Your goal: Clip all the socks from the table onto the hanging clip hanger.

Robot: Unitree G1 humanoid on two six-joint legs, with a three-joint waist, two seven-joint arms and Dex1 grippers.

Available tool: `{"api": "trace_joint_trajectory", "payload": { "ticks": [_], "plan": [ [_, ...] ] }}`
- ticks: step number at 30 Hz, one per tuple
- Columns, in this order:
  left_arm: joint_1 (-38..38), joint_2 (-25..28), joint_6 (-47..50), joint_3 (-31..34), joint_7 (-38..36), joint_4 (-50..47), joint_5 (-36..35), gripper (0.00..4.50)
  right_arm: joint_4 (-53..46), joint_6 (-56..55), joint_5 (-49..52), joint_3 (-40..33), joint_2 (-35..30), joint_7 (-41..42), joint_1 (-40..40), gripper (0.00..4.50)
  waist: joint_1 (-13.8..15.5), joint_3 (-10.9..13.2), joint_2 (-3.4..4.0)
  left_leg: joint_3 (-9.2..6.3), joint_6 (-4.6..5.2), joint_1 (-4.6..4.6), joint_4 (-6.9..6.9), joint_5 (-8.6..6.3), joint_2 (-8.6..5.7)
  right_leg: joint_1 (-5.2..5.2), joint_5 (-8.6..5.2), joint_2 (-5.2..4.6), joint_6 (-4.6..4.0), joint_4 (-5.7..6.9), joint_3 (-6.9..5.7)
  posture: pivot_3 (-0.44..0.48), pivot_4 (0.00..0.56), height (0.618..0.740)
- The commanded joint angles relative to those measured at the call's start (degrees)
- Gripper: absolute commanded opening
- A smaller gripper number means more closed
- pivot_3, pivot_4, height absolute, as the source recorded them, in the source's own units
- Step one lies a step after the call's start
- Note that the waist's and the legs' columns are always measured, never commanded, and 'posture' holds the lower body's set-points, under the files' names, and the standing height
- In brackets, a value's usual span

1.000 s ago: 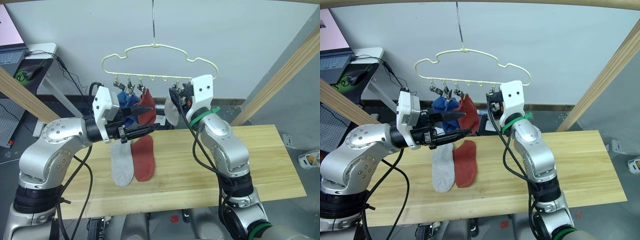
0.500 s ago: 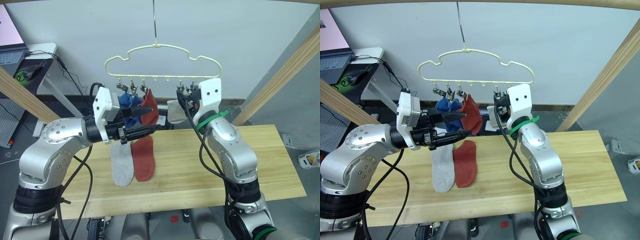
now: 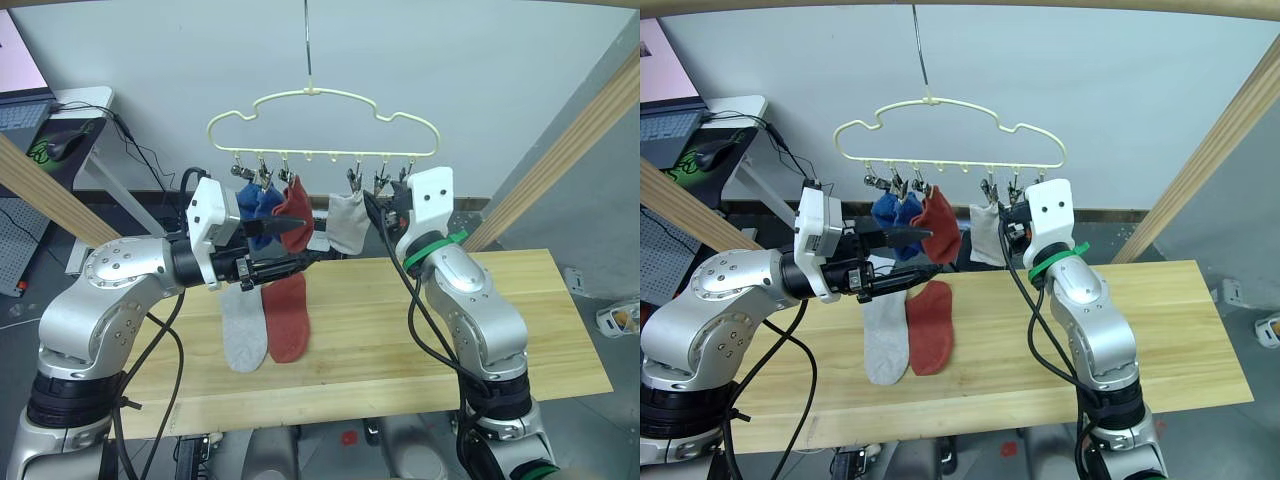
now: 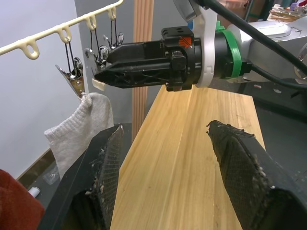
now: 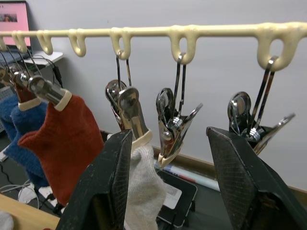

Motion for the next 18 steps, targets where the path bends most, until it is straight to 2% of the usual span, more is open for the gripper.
{"api": "trace_joint_trajectory", "payload": {
  "ticks": [1, 3, 6, 18],
  "plan": [
    [0.1, 0.5, -1.3, 0.3, -0.5, -1.6, 0.2, 3.06, -3.5, 0.1, 0.0, -0.2, 0.2, -0.3, 0.1, 2.53, 0.0, 0.0, 0.00, 0.00, 0.00, 0.00, 0.00, 0.00, 0.00, 0.00, 0.00, 0.00, 0.00, 0.00, 0.00, -0.169, 0.251, 0.736],
    [0.1, 0.4, -1.3, 0.2, -0.5, -1.6, 0.4, 3.06, -3.5, 0.3, -0.1, -0.2, 0.4, -0.5, 0.2, 2.53, 0.0, 0.0, 0.00, 0.00, 0.00, 0.00, 0.00, 0.00, 0.00, 0.00, 0.00, 0.01, 0.00, 0.00, 0.00, -0.169, 0.251, 0.736],
    [0.1, 0.4, -1.4, 0.0, -0.4, -1.5, 0.5, 3.09, -3.4, 0.6, -0.1, -0.1, 0.5, -0.6, 0.3, 1.98, 0.0, 0.0, 0.00, 0.00, 0.00, 0.00, 0.00, 0.00, 0.00, 0.00, 0.00, 0.01, 0.00, 0.00, 0.00, -0.169, 0.251, 0.736],
    [-0.4, 0.3, -1.3, -0.5, -0.1, -1.4, 0.9, 3.09, -1.7, 0.1, -0.4, -0.6, 2.3, -2.2, -1.6, 1.98, 0.0, 0.0, 0.00, 0.00, 0.00, 0.00, 0.00, 0.00, 0.00, 0.00, 0.00, 0.01, 0.00, 0.00, 0.00, -0.167, 0.255, 0.736]
  ]
}}
